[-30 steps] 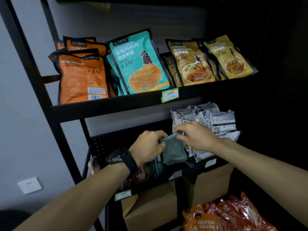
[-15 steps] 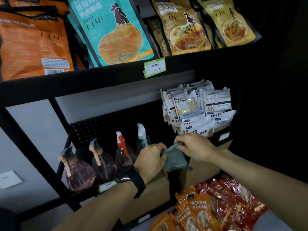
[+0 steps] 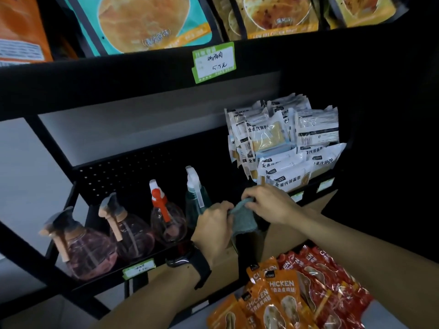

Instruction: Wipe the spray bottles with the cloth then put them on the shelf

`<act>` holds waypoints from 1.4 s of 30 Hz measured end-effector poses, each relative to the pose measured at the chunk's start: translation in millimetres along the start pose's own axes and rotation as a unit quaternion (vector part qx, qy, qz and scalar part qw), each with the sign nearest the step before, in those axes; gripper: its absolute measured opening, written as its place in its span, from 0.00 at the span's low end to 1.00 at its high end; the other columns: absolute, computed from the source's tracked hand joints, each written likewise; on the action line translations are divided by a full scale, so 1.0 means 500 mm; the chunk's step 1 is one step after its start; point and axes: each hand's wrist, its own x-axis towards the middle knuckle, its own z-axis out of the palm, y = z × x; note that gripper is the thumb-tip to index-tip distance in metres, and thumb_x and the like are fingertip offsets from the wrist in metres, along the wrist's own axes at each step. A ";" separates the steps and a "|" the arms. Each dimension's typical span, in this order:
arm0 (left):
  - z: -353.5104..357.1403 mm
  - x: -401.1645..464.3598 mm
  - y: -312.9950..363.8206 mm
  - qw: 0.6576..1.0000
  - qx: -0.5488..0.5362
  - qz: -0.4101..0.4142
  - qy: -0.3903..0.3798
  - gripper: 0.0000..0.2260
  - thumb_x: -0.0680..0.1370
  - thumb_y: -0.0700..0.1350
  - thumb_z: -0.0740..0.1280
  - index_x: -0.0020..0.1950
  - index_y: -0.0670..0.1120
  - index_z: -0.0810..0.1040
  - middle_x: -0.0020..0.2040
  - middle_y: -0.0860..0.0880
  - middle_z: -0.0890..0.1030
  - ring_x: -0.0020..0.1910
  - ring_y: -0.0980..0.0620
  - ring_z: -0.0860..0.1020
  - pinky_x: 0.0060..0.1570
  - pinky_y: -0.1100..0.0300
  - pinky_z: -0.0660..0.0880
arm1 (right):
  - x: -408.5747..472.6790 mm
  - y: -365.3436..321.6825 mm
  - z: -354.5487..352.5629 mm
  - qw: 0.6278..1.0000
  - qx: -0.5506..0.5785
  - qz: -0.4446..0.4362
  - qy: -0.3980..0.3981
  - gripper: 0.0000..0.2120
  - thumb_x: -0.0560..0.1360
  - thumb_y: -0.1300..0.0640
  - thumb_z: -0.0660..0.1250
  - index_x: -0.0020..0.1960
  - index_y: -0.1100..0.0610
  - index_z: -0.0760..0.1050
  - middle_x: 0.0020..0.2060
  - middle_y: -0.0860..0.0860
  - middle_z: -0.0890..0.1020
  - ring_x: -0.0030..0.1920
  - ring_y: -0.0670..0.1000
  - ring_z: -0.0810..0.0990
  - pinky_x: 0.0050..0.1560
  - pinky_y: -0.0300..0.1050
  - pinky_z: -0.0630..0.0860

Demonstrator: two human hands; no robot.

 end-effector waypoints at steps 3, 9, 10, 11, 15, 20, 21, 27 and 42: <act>0.008 0.006 -0.003 1.000 -0.011 -0.006 0.006 0.15 0.83 0.42 0.60 0.70 0.46 0.74 0.61 0.46 0.79 0.59 0.46 0.78 0.57 0.53 0.73 | 0.023 0.003 0.011 1.000 0.005 0.002 0.004 0.06 0.79 0.55 0.64 0.54 0.53 0.78 0.49 0.51 0.83 0.48 0.51 0.80 0.49 0.52 0.77; 0.024 -0.005 -0.022 0.999 -0.002 0.043 0.006 0.22 0.80 0.36 0.64 0.74 0.46 0.69 0.67 0.46 0.71 0.58 0.45 0.78 0.53 0.51 0.75 | 0.065 0.010 0.032 1.000 -0.015 0.021 0.014 0.08 0.79 0.54 0.64 0.57 0.52 0.78 0.50 0.51 0.82 0.49 0.52 0.80 0.42 0.44 0.69; 0.031 -0.005 -0.027 0.999 0.002 0.053 0.001 0.20 0.79 0.35 0.65 0.71 0.44 0.72 0.65 0.45 0.73 0.56 0.44 0.80 0.51 0.51 0.76 | 0.071 0.012 0.036 1.000 -0.017 0.023 0.013 0.09 0.79 0.53 0.64 0.57 0.52 0.78 0.51 0.51 0.82 0.50 0.53 0.80 0.42 0.45 0.69; 0.037 -0.004 -0.032 0.998 0.003 0.054 -0.008 0.18 0.78 0.35 0.65 0.68 0.43 0.74 0.63 0.45 0.75 0.55 0.43 0.80 0.51 0.51 0.75 | 0.077 0.013 0.041 1.000 -0.016 0.025 0.008 0.09 0.79 0.53 0.64 0.58 0.52 0.78 0.51 0.51 0.82 0.50 0.53 0.80 0.44 0.46 0.71; 0.056 0.015 -0.050 0.998 0.021 0.023 -0.063 0.15 0.81 0.39 0.61 0.68 0.44 0.76 0.64 0.46 0.76 0.64 0.46 0.75 0.61 0.56 0.70 | 0.095 0.021 0.065 0.999 -0.012 0.048 -0.022 0.10 0.79 0.53 0.64 0.59 0.52 0.78 0.54 0.53 0.82 0.54 0.54 0.79 0.49 0.48 0.75; 0.078 0.045 -0.059 0.993 0.069 0.020 -0.092 0.13 0.81 0.38 0.60 0.63 0.43 0.77 0.58 0.43 0.79 0.59 0.44 0.76 0.57 0.54 0.71 | 0.094 0.031 0.088 0.997 -0.009 0.059 -0.041 0.14 0.79 0.55 0.64 0.64 0.52 0.76 0.60 0.53 0.79 0.59 0.54 0.77 0.55 0.47 0.74; 0.079 0.048 -0.058 0.993 0.074 0.016 -0.090 0.13 0.81 0.38 0.60 0.63 0.43 0.77 0.57 0.43 0.79 0.58 0.44 0.76 0.56 0.55 0.71 | 0.092 0.033 0.087 0.998 -0.004 0.053 -0.033 0.14 0.79 0.56 0.64 0.64 0.53 0.76 0.60 0.53 0.79 0.60 0.54 0.77 0.56 0.48 0.74; 0.081 0.050 -0.051 0.990 0.106 0.019 -0.089 0.13 0.80 0.39 0.60 0.65 0.43 0.74 0.58 0.44 0.77 0.58 0.45 0.75 0.54 0.57 0.69 | 0.055 0.038 0.073 0.999 0.026 -0.027 -0.018 0.12 0.78 0.62 0.61 0.57 0.56 0.80 0.54 0.49 0.79 0.58 0.48 0.75 0.55 0.40 0.69; 0.058 0.032 -0.023 0.987 0.136 0.002 -0.084 0.18 0.81 0.40 0.61 0.72 0.48 0.71 0.60 0.45 0.77 0.61 0.46 0.76 0.58 0.55 0.73 | 0.036 0.010 0.062 0.993 -0.032 -0.036 -0.104 0.15 0.78 0.58 0.63 0.64 0.54 0.75 0.57 0.52 0.77 0.62 0.52 0.73 0.60 0.47 0.70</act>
